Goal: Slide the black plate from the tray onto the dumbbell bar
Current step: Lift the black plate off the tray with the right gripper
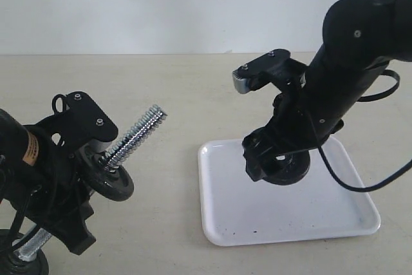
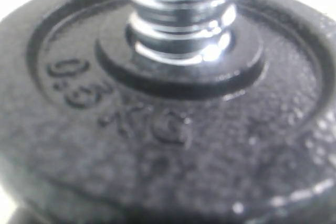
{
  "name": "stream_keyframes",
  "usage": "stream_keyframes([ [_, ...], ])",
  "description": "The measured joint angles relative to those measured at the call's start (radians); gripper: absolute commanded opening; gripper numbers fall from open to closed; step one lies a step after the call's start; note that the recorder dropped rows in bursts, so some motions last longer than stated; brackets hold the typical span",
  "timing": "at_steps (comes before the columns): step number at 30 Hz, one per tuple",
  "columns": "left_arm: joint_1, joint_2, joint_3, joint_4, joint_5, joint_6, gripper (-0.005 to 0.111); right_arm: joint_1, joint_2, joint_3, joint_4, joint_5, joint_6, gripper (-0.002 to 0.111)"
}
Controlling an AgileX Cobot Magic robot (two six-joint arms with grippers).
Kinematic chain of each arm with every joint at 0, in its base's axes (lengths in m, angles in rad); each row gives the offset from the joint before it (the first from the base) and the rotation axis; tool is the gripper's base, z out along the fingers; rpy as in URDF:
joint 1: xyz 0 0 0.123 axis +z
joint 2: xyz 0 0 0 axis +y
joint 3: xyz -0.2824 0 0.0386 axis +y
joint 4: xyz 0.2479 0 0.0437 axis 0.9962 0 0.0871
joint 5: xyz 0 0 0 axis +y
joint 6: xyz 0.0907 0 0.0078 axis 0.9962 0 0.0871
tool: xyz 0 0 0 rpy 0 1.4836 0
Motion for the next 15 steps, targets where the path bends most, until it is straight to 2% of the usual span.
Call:
stream_keyframes([
  [4,0.0,0.0,0.0,0.0,0.0,0.0,0.004,-0.034,-0.002,-0.048,0.04,0.043,-0.011,0.0],
  [15,0.0,0.0,0.0,0.012,-0.019,0.025,0.004,-0.038,-0.002,-0.204,0.188,0.132,-0.107,0.0],
])
